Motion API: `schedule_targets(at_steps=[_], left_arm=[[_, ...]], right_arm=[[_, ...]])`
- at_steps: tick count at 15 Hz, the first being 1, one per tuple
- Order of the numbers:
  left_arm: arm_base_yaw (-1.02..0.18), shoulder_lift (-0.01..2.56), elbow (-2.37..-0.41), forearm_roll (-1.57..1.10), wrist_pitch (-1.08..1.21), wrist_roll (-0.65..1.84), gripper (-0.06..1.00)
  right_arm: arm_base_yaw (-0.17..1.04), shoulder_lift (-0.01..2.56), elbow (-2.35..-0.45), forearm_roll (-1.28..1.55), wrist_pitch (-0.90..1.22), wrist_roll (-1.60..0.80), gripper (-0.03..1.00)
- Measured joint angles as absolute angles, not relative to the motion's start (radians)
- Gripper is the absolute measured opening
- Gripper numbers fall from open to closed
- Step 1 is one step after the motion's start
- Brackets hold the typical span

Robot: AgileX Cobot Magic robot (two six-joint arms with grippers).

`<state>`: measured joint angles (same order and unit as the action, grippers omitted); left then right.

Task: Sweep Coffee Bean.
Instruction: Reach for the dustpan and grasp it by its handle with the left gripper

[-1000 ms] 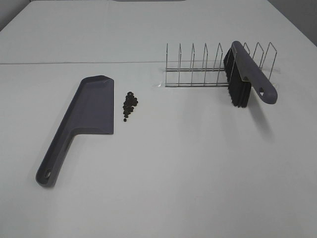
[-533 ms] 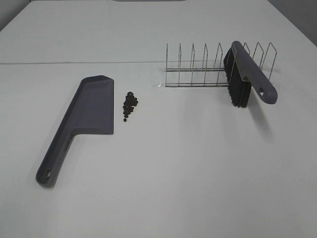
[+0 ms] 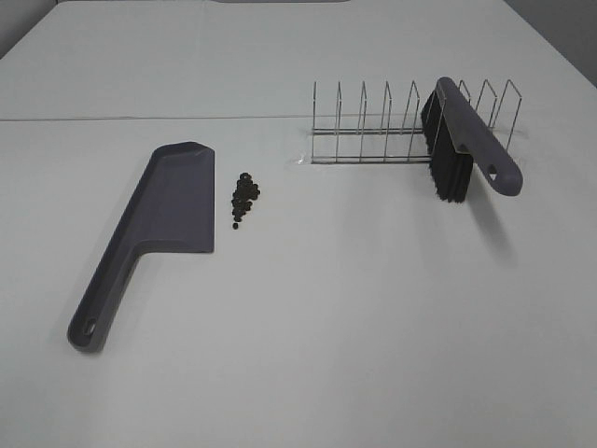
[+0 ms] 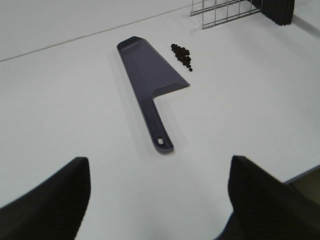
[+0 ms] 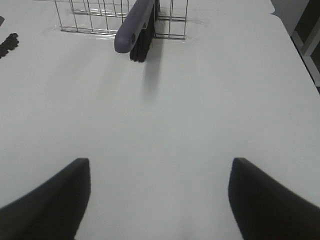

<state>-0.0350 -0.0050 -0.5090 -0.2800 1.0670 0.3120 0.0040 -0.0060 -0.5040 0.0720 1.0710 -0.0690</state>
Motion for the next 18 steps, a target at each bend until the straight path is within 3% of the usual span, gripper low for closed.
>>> schedule_targets(at_steps=[18], left_arm=[[-0.035, -0.005, -0.509, -0.280, 1.067, 0.312, 0.73]], right_arm=[[0.004, -0.006, -0.504, 0.072, 1.071, -0.069, 0.73]])
